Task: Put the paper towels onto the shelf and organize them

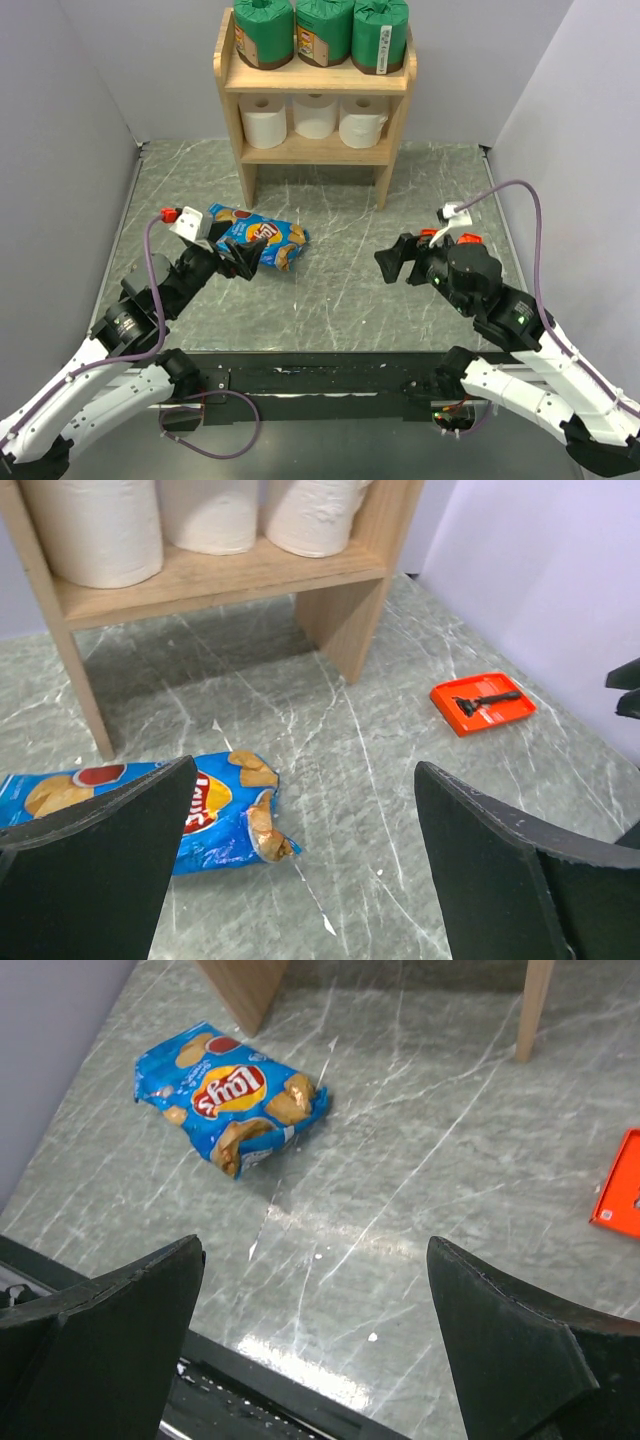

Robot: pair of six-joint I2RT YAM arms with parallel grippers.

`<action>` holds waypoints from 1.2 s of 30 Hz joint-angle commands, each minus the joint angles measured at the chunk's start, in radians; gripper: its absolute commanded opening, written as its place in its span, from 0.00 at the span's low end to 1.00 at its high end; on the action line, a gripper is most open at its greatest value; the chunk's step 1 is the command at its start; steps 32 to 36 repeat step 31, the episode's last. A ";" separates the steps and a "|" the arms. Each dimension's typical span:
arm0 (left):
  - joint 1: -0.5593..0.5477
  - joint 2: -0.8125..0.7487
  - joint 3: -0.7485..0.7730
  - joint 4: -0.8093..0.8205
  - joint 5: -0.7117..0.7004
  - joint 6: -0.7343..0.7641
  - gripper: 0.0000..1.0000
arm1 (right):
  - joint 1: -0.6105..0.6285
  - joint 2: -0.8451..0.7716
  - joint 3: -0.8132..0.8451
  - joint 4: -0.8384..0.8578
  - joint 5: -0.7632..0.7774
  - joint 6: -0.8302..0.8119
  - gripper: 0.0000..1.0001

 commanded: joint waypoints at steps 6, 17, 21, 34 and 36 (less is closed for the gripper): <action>0.000 -0.015 -0.014 0.064 0.075 0.031 0.96 | 0.005 -0.075 -0.042 0.086 0.028 0.019 1.00; 0.000 -0.008 -0.008 0.056 0.083 0.034 0.96 | 0.003 -0.053 0.000 0.075 0.031 0.006 0.99; 0.000 -0.007 -0.006 0.053 0.080 0.035 0.96 | 0.005 -0.050 -0.003 0.082 0.028 0.004 1.00; 0.000 -0.006 -0.006 0.055 0.080 0.035 0.96 | 0.005 -0.040 -0.002 0.079 0.026 0.006 1.00; 0.000 -0.006 -0.006 0.055 0.080 0.035 0.96 | 0.005 -0.040 -0.002 0.079 0.026 0.006 1.00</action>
